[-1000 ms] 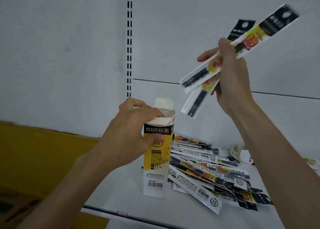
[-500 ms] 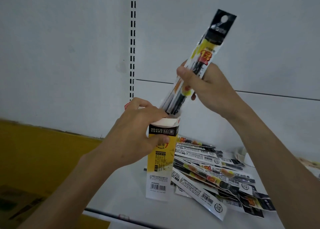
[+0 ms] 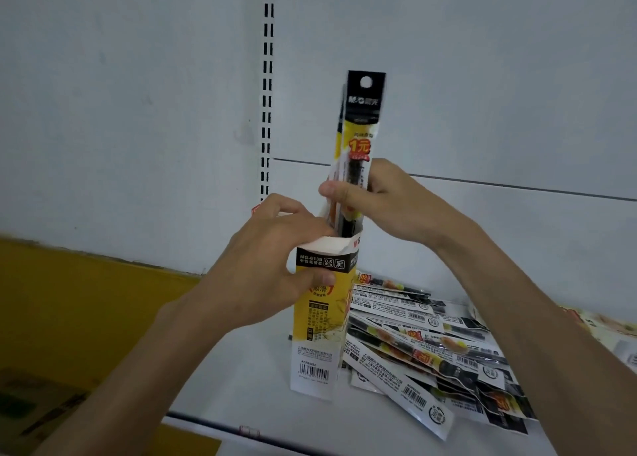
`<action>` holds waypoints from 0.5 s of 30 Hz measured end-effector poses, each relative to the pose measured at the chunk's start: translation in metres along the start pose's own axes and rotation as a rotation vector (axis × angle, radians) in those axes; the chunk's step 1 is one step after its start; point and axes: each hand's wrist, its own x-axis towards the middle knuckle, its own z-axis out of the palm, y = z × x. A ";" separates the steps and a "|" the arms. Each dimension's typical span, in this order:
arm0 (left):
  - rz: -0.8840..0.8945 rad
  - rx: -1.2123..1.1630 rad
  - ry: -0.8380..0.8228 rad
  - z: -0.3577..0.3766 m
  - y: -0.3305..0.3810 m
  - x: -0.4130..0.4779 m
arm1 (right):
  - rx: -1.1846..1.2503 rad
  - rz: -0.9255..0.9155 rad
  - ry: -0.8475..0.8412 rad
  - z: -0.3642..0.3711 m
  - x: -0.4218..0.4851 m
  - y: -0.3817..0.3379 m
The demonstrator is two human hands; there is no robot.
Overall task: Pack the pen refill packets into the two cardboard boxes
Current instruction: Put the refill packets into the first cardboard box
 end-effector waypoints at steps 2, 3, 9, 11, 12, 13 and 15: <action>0.009 -0.023 -0.016 -0.001 0.002 0.000 | -0.030 0.004 0.005 0.005 0.000 -0.001; 0.008 -0.033 -0.021 -0.002 0.003 -0.001 | -0.038 0.003 -0.001 0.007 0.000 -0.002; 0.001 -0.057 -0.014 -0.003 0.006 -0.002 | -0.052 0.059 -0.066 0.007 0.000 -0.008; 0.011 -0.063 -0.015 -0.004 0.005 -0.003 | 0.013 0.062 -0.012 0.000 -0.001 -0.011; 0.018 -0.055 -0.014 -0.004 0.004 -0.003 | 0.091 0.057 0.062 -0.003 -0.002 -0.011; 0.024 -0.046 -0.009 -0.003 0.003 -0.004 | 0.158 0.033 0.138 -0.006 -0.003 -0.011; 0.026 -0.012 0.005 0.000 0.001 -0.005 | 0.191 0.004 0.226 -0.008 -0.004 -0.010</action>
